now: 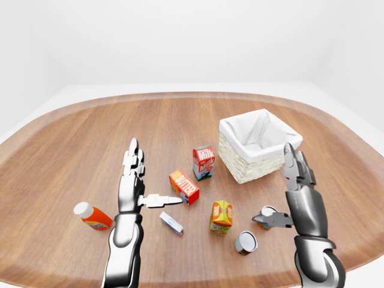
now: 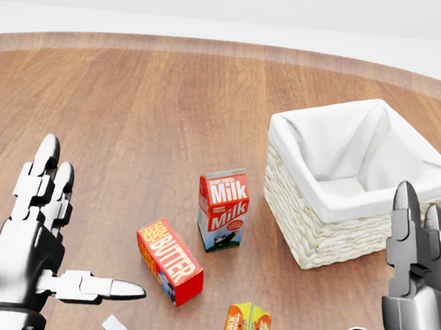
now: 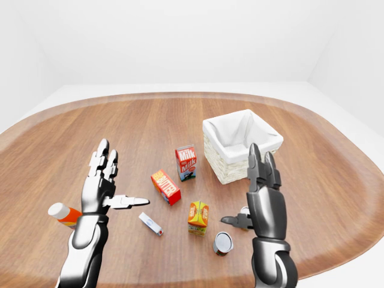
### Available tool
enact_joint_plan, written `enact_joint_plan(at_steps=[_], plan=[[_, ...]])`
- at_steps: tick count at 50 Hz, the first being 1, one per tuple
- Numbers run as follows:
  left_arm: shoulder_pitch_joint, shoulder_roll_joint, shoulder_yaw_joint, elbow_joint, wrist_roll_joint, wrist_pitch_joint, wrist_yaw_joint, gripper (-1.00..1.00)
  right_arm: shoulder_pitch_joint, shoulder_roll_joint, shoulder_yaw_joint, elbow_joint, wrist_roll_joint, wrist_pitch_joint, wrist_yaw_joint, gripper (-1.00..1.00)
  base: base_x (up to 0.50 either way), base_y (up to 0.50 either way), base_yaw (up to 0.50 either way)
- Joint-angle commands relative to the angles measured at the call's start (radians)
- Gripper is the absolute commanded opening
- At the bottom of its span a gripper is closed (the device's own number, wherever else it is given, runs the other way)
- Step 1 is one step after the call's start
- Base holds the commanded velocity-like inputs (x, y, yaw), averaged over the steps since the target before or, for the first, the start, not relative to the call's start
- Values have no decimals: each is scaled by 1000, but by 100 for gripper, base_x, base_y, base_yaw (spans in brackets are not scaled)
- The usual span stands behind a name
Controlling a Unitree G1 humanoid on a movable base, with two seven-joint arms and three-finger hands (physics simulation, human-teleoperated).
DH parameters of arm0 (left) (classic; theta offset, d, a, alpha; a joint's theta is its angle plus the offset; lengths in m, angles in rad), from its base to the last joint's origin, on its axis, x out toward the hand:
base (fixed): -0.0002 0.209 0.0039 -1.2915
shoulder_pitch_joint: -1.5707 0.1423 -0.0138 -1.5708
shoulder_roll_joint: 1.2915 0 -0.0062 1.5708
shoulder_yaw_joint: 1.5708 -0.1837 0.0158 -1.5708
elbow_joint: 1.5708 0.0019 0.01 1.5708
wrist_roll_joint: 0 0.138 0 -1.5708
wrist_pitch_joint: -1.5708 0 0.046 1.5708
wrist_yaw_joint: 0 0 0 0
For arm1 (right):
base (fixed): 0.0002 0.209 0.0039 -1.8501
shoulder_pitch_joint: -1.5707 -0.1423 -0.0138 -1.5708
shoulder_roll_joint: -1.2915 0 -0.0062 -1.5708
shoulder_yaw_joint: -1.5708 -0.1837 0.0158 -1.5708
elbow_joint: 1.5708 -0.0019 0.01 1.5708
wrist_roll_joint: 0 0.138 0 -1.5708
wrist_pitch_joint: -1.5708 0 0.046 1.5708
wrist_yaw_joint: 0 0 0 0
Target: Pick up the alphabet soup and the tomato sauce, and put them in the basket.
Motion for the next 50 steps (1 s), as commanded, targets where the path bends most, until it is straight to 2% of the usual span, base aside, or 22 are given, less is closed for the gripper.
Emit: enact_joint_plan(at_steps=[1, 10, 25, 30, 34, 38, 40, 44, 50], plan=[[4, 0, 0, -7, -1, 0, -2, 100, 21, 13, -29, -71, -201, 0, 30, 100, 0, 0, 0], [2, 0, -1, -11, 1, 0, 0, 100, 8, 4, -12, -37, -357, 0, 38, 100, 0, 0, 0], [2, 0, 0, -9, 2, 0, 1, 100, 0, -31, 7, 59, -493, 83, 98, 100, 0, 0, 0], [0, 0, 1, -4, 1, 0, 2, 100, 7, -37, 3, 96, -494, 87, 88, 100, 0, 0, 0], [-2, 0, 1, 3, 2, 0, 3, 100, 8, -38, -1, 84, -495, 102, 140, 100, 0, 0, 0], [-7, 0, 2, 8, 2, 0, 5, 100, 7, -41, -10, 104, -514, 116, 146, 100, 0, 0, 0], [-8, 0, 3, 11, 2, 0, 6, 100, 18, -41, -4, 109, -505, 110, 176, 100, 0, 0, 0], [-6, 0, 2, 9, 2, 0, 6, 100, 16, -47, -14, 134, -527, 120, 172, 100, 0, 0, 0], [-2, -1, 0, -4, 3, 0, 7, 100, 22, -47, -21, 166, -518, 115, 171, 100, 0, 0, 0]])
